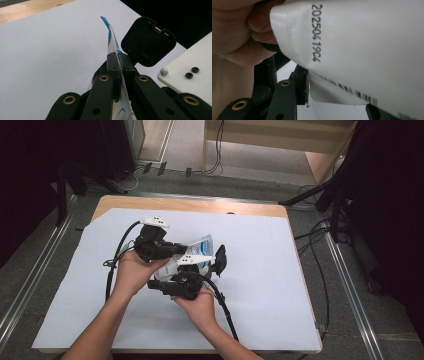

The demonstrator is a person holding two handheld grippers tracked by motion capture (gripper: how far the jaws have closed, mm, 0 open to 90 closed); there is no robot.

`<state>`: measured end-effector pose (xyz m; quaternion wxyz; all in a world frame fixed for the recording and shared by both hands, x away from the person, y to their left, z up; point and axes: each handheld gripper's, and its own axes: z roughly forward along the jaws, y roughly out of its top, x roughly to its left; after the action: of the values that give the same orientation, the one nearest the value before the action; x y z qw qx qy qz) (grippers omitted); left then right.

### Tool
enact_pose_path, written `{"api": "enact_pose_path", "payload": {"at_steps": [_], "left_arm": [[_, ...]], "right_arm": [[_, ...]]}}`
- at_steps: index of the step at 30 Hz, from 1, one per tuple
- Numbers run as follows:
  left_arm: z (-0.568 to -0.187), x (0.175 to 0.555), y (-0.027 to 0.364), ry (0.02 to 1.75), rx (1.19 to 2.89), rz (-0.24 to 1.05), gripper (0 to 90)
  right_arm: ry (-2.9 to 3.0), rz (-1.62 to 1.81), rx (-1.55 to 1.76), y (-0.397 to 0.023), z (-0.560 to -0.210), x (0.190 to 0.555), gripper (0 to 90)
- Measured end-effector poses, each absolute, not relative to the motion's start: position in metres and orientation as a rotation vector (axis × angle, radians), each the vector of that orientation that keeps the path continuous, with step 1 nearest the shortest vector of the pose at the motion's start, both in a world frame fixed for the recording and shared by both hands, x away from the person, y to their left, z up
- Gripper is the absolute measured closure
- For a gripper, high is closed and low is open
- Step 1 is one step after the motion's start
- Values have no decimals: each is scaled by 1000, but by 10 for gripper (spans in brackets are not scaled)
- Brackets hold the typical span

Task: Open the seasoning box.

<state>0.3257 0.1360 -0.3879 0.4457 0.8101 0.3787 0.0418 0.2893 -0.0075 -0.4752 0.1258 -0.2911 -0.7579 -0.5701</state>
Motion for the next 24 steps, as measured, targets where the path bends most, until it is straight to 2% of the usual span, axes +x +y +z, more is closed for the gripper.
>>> {"api": "enact_pose_path", "payload": {"at_steps": [24], "left_arm": [[-388, 328, 130, 928, 2029, 91, 895]], "right_arm": [[-2195, -1665, -859, -10, -477, 292, 591]]}}
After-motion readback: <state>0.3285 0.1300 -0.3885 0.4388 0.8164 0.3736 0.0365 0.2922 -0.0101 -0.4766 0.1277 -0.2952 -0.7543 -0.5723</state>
